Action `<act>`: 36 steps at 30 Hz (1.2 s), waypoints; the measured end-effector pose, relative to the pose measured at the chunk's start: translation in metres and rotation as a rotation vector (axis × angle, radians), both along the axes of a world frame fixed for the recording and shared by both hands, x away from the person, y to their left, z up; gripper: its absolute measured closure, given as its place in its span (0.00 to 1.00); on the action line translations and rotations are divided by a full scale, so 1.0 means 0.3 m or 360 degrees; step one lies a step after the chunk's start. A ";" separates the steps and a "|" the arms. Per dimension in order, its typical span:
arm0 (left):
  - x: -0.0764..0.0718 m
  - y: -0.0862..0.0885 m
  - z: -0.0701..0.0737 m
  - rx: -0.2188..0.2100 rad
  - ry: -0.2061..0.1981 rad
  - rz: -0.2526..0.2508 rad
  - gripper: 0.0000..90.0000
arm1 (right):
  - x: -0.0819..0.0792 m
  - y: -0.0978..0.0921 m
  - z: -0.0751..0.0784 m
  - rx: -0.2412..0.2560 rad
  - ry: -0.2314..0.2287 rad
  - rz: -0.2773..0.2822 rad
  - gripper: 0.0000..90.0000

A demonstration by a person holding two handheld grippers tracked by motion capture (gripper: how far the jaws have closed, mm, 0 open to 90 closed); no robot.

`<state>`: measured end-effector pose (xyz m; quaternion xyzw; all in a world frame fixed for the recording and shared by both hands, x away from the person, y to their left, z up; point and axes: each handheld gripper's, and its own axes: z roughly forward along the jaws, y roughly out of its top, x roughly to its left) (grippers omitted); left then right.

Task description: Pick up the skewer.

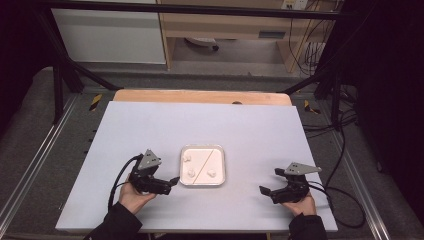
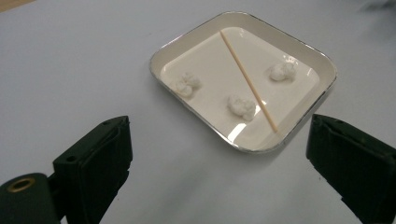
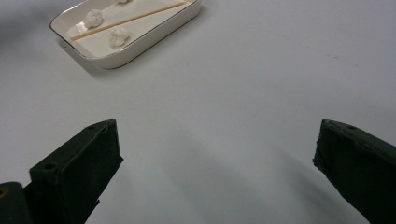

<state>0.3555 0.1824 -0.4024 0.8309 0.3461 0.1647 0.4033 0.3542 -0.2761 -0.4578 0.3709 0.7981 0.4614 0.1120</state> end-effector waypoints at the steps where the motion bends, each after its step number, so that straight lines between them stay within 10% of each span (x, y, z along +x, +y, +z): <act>1: 0.002 -0.010 0.001 0.0004 -0.0003 0.0002 0.08 | 0.000 0.000 0.000 0.0000 0.0001 0.0000 0.01; 27: 0.095 -0.234 -0.041 0.0120 0.0107 -0.0003 0.21 | 0.002 0.002 -0.004 -0.0023 0.0009 0.0005 0.01; 36: 0.115 -0.285 -0.070 0.0123 0.0142 0.0019 0.43 | 0.002 0.002 -0.003 -0.0025 0.0008 0.0005 0.01</act>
